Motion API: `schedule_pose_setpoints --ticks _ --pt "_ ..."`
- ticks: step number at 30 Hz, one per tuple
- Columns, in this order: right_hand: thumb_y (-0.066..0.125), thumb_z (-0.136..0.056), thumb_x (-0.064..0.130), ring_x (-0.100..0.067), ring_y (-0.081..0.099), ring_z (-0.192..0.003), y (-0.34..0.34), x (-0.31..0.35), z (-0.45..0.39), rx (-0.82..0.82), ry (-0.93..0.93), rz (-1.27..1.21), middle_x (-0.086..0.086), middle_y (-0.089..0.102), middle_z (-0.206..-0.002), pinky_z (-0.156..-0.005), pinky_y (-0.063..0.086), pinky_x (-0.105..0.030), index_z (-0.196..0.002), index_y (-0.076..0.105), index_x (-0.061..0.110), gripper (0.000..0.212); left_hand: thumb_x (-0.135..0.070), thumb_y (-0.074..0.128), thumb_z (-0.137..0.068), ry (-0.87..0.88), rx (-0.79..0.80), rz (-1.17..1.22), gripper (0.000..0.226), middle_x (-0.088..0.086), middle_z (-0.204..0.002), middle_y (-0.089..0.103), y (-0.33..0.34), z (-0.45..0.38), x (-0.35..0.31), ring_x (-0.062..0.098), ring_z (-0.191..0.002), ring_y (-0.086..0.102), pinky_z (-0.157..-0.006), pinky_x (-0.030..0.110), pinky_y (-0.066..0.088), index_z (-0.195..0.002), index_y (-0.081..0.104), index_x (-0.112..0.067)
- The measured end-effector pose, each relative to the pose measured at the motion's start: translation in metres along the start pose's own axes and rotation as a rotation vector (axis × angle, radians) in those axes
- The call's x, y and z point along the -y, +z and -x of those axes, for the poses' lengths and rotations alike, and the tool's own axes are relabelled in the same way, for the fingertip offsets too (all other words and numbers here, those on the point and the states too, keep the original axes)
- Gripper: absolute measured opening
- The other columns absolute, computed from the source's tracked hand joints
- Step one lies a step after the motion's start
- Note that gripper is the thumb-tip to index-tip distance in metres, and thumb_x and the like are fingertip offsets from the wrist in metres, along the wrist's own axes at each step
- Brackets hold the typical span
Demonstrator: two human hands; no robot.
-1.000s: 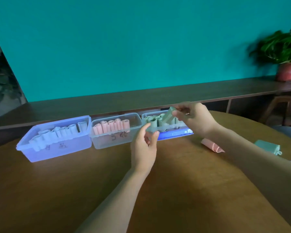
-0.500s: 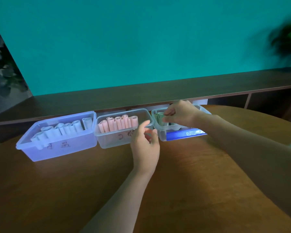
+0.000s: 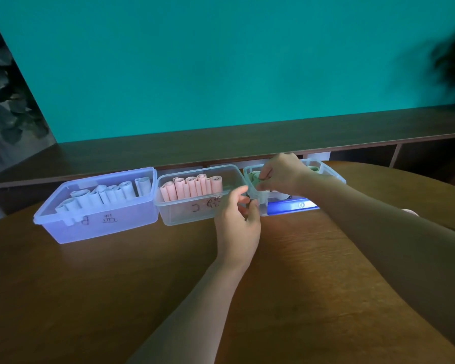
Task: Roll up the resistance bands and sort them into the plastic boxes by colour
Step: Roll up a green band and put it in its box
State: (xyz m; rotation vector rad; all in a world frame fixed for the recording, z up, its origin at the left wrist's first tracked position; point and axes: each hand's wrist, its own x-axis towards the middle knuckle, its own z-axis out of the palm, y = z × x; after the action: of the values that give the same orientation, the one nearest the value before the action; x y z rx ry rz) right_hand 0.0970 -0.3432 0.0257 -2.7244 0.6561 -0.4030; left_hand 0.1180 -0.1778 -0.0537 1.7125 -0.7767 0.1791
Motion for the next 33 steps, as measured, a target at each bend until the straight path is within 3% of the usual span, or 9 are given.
schedule_pose_setpoints --ticks 4,8,11,16,22,27,33 --pt "0.080 -0.084 0.035 -0.017 0.067 -0.084 0.003 -0.001 -0.002 -0.007 0.027 -0.008 -0.001 0.072 -0.099 -0.081 0.061 -0.032 -0.108 0.078 0.011 0.034 -0.022 0.069 -0.094 0.005 0.009 0.007 0.037 -0.015 -0.114 0.064 0.001 0.000 0.000 -0.006 -0.093 0.058 -0.072 0.005 0.049 -0.130 0.060 -0.025" --pt "0.082 -0.082 0.035 -0.017 0.066 -0.085 0.004 -0.003 -0.002 -0.002 0.055 -0.015 -0.002 0.072 -0.102 -0.075 0.057 -0.028 -0.109 0.078 0.012 0.036 -0.023 0.070 -0.094 0.011 0.015 0.013 0.037 -0.013 -0.116 0.065 0.002 0.000 0.001 -0.003 -0.094 0.058 -0.072 0.005 0.049 -0.129 0.061 -0.025" --pt "0.080 -0.085 0.038 -0.020 0.067 -0.088 0.002 0.003 -0.001 0.026 0.059 0.055 -0.004 0.072 -0.103 -0.083 0.060 -0.035 -0.105 0.078 0.011 0.034 -0.024 0.070 -0.094 0.026 0.014 0.004 0.037 -0.011 -0.119 0.066 0.002 0.001 0.001 0.001 -0.099 0.059 -0.072 0.001 0.047 -0.130 0.061 -0.024" --pt "0.080 -0.086 0.027 -0.028 0.070 -0.089 0.003 0.009 0.000 -0.004 0.071 0.048 -0.011 0.074 -0.094 -0.084 0.060 -0.041 -0.094 0.077 0.004 0.025 -0.028 0.070 -0.094 0.047 0.009 0.013 0.037 -0.011 -0.117 0.066 0.003 0.001 0.002 0.008 -0.103 0.062 -0.075 0.006 0.050 -0.129 0.062 -0.023" --pt "0.086 -0.079 0.017 -0.023 0.071 -0.081 0.002 0.010 0.000 -0.017 0.106 -0.073 -0.009 0.074 -0.089 -0.081 0.062 -0.039 -0.090 0.079 0.006 0.017 -0.028 0.071 -0.093 0.088 -0.013 0.030 0.031 -0.016 -0.107 0.064 0.002 0.001 0.002 -0.002 -0.092 0.060 -0.072 0.004 0.047 -0.123 0.066 -0.018" --pt "0.084 -0.081 0.018 -0.018 0.073 -0.080 -0.003 0.001 0.003 0.029 0.122 -0.171 -0.006 0.077 -0.091 -0.079 0.061 -0.030 -0.097 0.081 0.008 0.019 -0.033 0.069 -0.093 0.024 0.006 0.038 0.032 -0.020 -0.107 0.062 0.000 0.001 0.001 -0.003 -0.093 0.058 -0.070 0.004 0.046 -0.123 0.064 -0.024" --pt "0.068 -0.095 0.008 -0.002 0.062 -0.071 -0.004 -0.008 0.009 0.040 0.086 -0.130 -0.003 0.076 -0.106 -0.056 0.042 -0.008 -0.113 0.077 0.012 0.021 -0.027 0.070 -0.094 -0.010 0.017 0.034 0.031 -0.016 -0.110 0.063 0.000 0.001 0.001 -0.002 -0.093 0.059 -0.071 0.004 0.047 -0.124 0.064 -0.024"
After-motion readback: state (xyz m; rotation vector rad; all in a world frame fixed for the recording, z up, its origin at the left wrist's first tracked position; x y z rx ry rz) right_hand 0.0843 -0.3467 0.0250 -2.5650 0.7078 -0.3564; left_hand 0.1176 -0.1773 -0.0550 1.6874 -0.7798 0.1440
